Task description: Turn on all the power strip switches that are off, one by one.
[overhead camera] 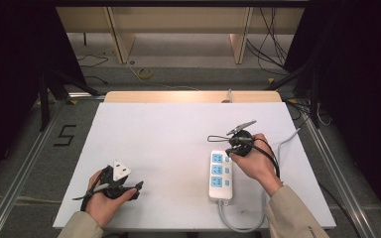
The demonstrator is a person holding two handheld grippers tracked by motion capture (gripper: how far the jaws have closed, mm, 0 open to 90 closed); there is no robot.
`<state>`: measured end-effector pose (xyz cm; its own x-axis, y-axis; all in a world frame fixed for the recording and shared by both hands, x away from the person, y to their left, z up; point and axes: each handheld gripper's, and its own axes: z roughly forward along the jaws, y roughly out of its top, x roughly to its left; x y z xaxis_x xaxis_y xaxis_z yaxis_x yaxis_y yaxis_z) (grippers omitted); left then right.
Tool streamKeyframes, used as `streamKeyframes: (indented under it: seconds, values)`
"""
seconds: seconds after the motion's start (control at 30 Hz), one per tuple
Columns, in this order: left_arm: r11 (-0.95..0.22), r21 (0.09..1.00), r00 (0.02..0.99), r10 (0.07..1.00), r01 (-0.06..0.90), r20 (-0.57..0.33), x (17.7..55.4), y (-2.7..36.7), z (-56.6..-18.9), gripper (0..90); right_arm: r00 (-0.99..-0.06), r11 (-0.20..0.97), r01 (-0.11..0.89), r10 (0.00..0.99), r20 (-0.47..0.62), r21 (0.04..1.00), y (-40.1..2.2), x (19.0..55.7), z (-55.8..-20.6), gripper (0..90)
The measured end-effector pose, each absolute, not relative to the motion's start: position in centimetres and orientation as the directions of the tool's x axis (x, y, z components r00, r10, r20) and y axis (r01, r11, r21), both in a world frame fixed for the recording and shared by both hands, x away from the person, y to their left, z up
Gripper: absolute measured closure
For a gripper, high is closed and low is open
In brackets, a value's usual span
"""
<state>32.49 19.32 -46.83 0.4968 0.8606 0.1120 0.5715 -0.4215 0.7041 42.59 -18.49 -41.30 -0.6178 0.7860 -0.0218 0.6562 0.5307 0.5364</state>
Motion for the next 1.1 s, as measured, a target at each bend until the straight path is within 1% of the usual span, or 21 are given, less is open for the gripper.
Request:
streamKeyframes:
  seconds: [1.1]
  values:
    - [-0.415, 0.707, 0.494, 0.863, 0.572, 0.107, 32.5, 19.3, -46.8, 27.3, -0.587, 0.514, 0.688, 0.809, -0.024, 0.513, -18.4, 44.4, -41.6, 90.0]
